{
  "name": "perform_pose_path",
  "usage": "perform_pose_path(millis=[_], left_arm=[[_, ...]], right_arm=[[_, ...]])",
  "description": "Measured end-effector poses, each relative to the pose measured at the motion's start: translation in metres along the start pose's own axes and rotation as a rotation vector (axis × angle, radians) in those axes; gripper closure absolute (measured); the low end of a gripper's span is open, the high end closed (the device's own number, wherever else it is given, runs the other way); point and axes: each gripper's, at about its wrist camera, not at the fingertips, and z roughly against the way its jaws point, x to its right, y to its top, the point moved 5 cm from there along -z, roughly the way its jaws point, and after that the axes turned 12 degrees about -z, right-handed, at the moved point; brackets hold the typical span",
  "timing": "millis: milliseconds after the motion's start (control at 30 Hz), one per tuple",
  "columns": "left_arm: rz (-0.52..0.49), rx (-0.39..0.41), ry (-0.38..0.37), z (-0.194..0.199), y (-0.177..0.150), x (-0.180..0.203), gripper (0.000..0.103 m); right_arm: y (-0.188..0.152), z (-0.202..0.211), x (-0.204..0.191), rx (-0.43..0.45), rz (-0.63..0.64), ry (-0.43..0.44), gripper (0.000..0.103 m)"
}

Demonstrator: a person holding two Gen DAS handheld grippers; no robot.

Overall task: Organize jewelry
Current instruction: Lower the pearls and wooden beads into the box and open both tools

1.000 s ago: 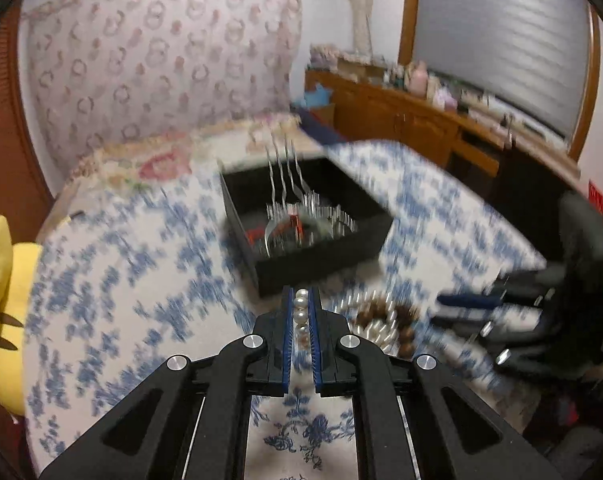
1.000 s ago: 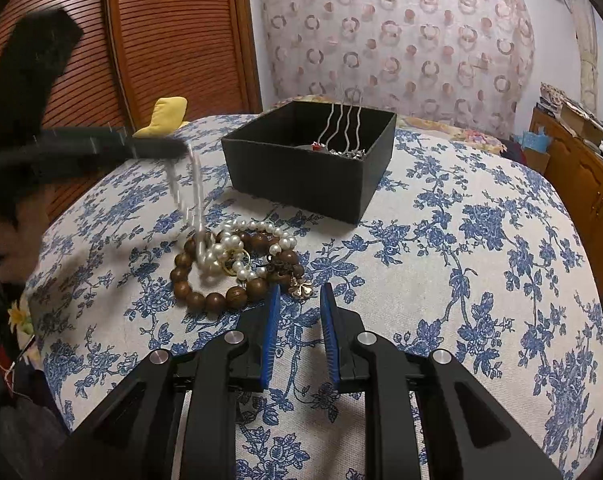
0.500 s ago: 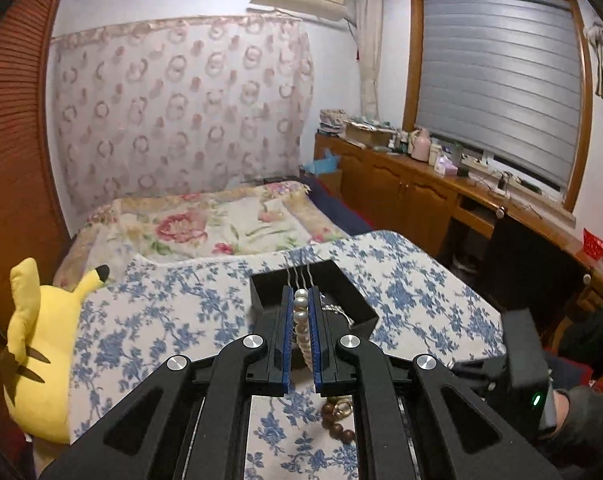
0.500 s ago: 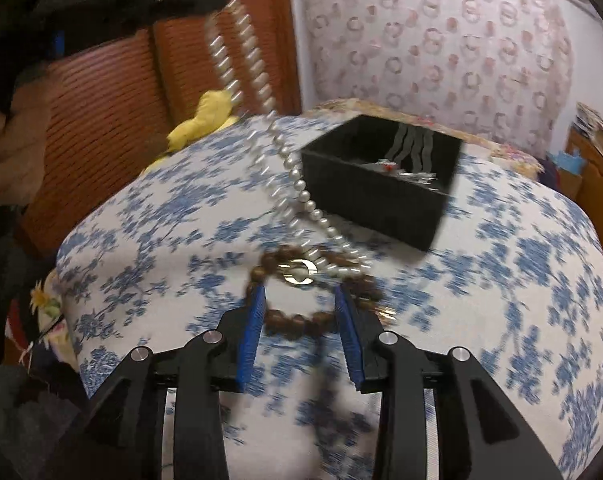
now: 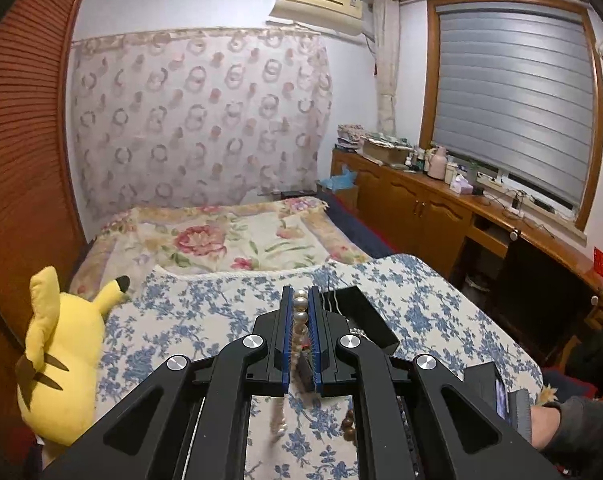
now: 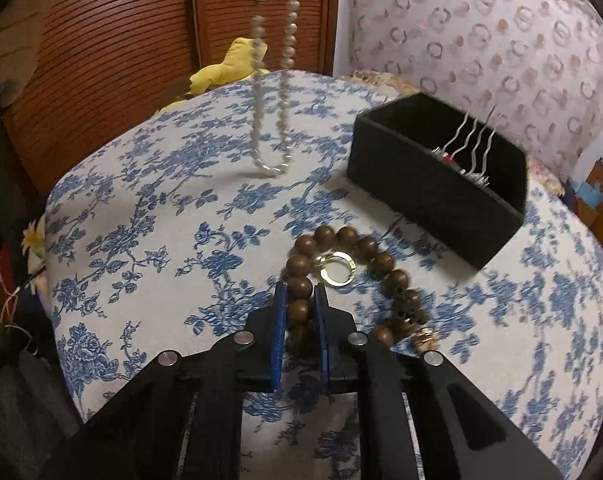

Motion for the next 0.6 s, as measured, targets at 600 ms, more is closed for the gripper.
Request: perform_pose_path(millis=[600], left_arm=[[-0.032,0.021,0.001,-0.004,0.039,0.002,0.096]], right_arm=[[0.097,0.103,0.038,0.291,-0.028,-0.016,0.088]])
